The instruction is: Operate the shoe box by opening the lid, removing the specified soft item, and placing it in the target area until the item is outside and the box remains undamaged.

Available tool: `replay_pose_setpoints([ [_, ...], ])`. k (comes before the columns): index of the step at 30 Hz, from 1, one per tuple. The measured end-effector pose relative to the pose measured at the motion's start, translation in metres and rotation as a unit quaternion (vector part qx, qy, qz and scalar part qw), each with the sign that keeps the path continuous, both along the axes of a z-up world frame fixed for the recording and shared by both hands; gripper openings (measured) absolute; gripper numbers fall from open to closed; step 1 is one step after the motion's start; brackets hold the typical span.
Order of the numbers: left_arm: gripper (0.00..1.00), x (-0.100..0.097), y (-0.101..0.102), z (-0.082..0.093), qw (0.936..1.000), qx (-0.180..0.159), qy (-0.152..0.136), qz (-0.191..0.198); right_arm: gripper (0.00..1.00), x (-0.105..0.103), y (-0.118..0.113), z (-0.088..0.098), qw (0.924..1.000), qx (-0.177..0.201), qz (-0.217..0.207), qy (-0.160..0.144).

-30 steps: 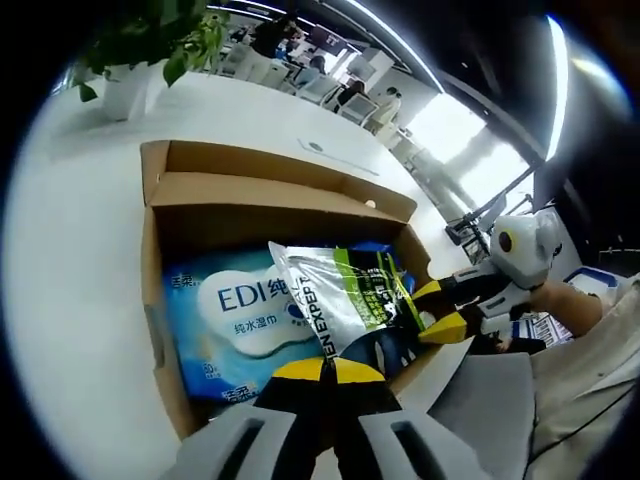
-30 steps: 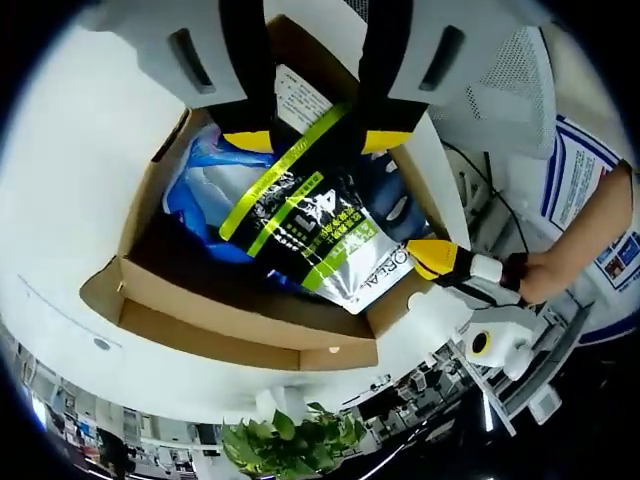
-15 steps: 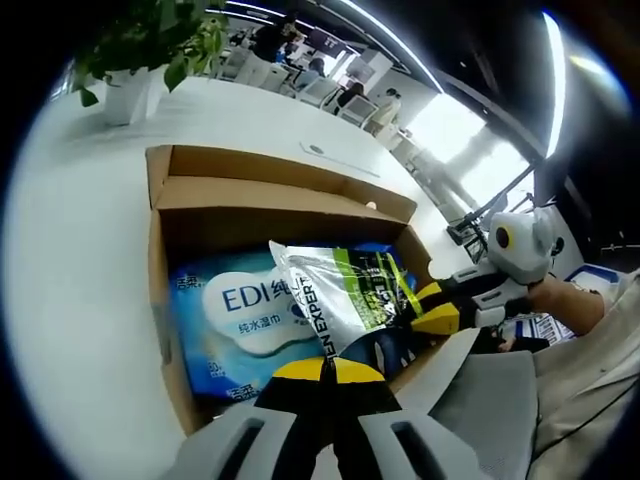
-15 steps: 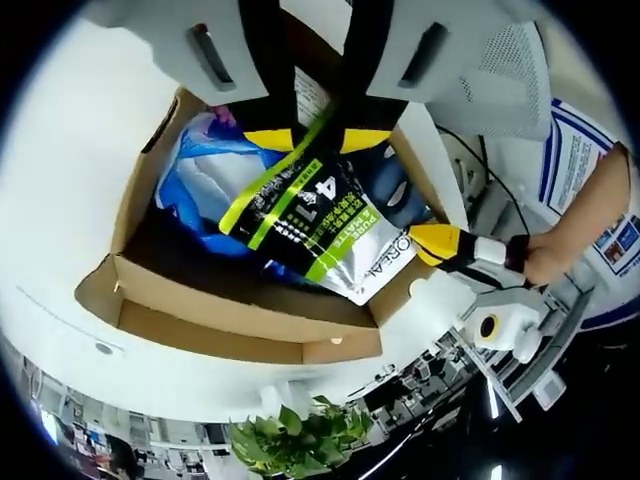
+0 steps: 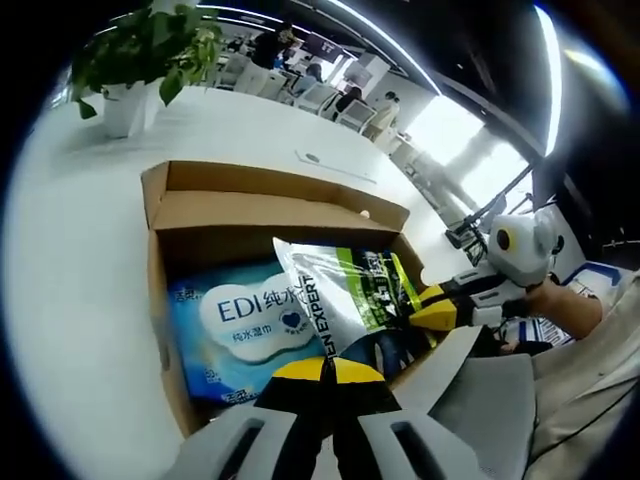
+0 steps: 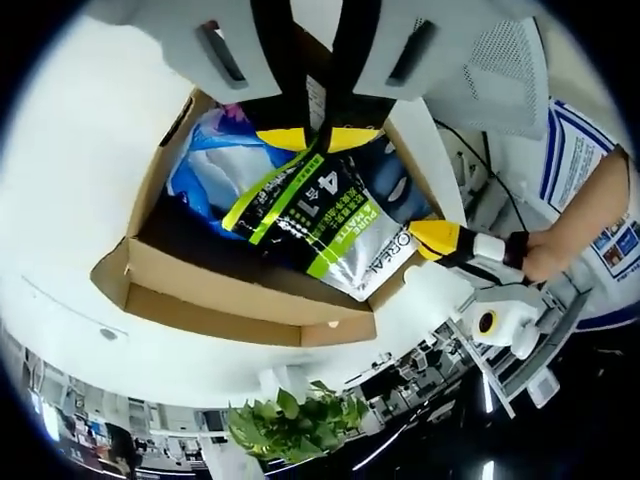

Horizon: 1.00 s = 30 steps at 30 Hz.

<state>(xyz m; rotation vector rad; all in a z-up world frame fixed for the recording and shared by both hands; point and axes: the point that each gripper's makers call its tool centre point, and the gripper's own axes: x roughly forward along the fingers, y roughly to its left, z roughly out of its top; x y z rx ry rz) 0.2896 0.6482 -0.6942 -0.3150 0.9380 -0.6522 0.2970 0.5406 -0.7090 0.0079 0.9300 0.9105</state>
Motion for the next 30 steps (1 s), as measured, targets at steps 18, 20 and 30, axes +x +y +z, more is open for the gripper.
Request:
replay_pose_setpoints([
  [18, 0.00, 0.001, -0.034, 0.011, 0.9997, 0.006, -0.002, -0.026, 0.01, 0.011, -0.034, 0.028, 0.9984, 0.020, -0.048, -0.025],
  [20, 0.00, 0.002, -0.039, 0.013, 0.9996, 0.005, -0.003, -0.028, 0.00, 0.013, -0.041, 0.030, 0.9978, 0.021, -0.057, -0.026],
  [30, 0.00, 0.006, -0.073, 0.016, 0.9989, -0.001, -0.004, -0.047, 0.00, 0.018, -0.073, 0.034, 0.9956, 0.019, -0.089, -0.024],
])
